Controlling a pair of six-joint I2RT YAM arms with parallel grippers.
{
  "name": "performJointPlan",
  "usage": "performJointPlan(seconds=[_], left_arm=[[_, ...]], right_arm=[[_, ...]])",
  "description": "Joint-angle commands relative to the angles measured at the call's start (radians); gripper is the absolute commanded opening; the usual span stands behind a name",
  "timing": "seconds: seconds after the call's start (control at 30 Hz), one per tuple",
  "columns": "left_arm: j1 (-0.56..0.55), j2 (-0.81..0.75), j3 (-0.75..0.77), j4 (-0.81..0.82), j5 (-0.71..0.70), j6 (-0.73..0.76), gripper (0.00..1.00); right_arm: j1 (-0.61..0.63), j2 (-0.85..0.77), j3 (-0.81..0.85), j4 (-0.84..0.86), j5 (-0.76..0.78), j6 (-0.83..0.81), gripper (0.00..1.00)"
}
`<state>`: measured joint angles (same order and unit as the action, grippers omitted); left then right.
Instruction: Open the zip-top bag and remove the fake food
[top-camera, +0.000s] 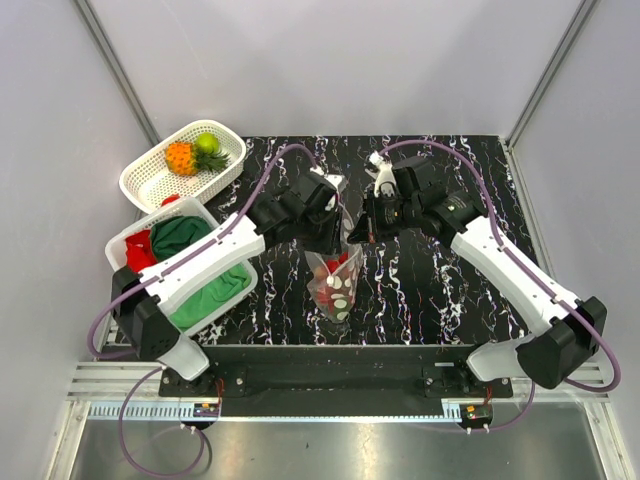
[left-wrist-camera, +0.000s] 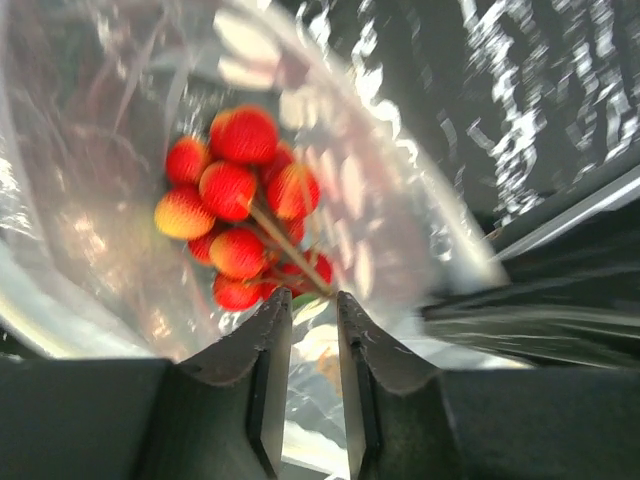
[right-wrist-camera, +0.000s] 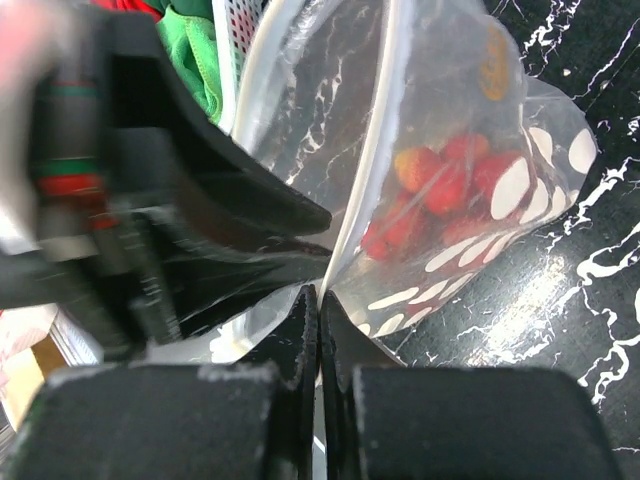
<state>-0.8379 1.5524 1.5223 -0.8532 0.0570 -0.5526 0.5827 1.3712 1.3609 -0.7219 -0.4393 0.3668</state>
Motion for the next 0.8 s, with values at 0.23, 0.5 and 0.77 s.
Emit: performJointPlan(seconds=[0.23,0.5,0.77], left_arm=[[-0.003,0.164,0.024,0.017,0.119,0.003,0.31],[-0.001,0.206,-0.031,0.028,0.147,-0.023,0.47],[-0.001,0.225,-0.085,0.042,0.207,-0.044,0.48]], right_arm=[[0.003,-0.061,-0.022,0.042,0.01,0.006,0.0],[0.003,-0.075,-0.029,0.038,0.014,0.009,0.0],[0.003,-0.083,-0.039,0.035,0.025,0.004,0.0]])
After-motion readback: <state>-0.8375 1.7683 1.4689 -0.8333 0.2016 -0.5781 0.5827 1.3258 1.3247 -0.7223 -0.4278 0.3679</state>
